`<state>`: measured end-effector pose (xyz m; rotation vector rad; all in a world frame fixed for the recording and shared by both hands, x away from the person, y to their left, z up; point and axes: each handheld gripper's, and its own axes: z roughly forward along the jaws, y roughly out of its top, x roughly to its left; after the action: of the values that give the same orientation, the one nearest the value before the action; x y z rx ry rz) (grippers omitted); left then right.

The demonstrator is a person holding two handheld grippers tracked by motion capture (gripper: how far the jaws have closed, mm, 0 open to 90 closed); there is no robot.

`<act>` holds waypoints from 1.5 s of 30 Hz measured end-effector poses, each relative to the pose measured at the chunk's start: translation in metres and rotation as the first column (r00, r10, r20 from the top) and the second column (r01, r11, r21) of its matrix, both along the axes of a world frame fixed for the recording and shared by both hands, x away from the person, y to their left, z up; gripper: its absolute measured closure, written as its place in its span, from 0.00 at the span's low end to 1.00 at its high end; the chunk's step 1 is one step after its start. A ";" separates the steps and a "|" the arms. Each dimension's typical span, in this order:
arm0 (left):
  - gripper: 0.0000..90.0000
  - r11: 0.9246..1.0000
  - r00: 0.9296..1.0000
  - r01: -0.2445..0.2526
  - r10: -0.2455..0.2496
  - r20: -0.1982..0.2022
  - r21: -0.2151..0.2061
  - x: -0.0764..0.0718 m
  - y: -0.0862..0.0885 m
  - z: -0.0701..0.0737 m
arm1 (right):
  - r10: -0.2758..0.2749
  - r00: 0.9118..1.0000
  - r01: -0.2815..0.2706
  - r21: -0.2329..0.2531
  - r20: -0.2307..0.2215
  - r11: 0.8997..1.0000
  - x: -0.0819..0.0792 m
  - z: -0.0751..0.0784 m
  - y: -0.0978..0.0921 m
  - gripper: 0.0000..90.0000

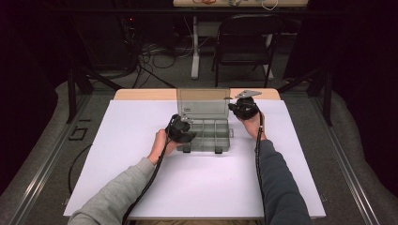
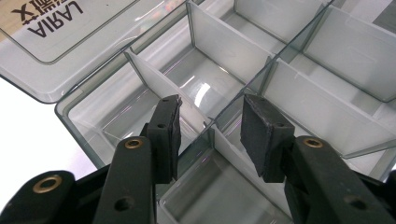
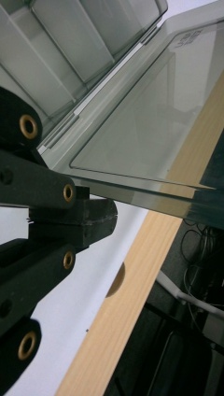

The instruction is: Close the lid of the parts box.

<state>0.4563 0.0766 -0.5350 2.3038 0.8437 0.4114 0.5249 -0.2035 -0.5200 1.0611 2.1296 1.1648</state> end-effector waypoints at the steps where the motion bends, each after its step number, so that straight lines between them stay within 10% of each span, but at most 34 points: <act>1: 0.64 1.000 1.000 0.000 0.000 0.000 0.000 0.000 0.000 0.000 | 0.006 1.000 -0.006 -0.002 0.011 1.000 -0.001 0.003 -0.001 1.00; 30: 0.59 0.999 1.000 -0.006 0.005 -0.023 -0.047 0.003 0.004 -0.002 | 0.076 0.994 -0.078 0.034 0.080 0.996 -0.018 0.018 -0.007 1.00; 45: 0.18 0.991 0.998 0.058 -0.056 0.020 -0.118 0.001 0.013 0.012 | 0.082 0.994 -0.084 0.031 0.073 0.996 -0.018 0.015 -0.008 1.00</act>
<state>0.4575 0.0894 -0.5230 2.2060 0.7714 0.3457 0.5072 -0.2112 -0.5051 0.9389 2.1232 1.2633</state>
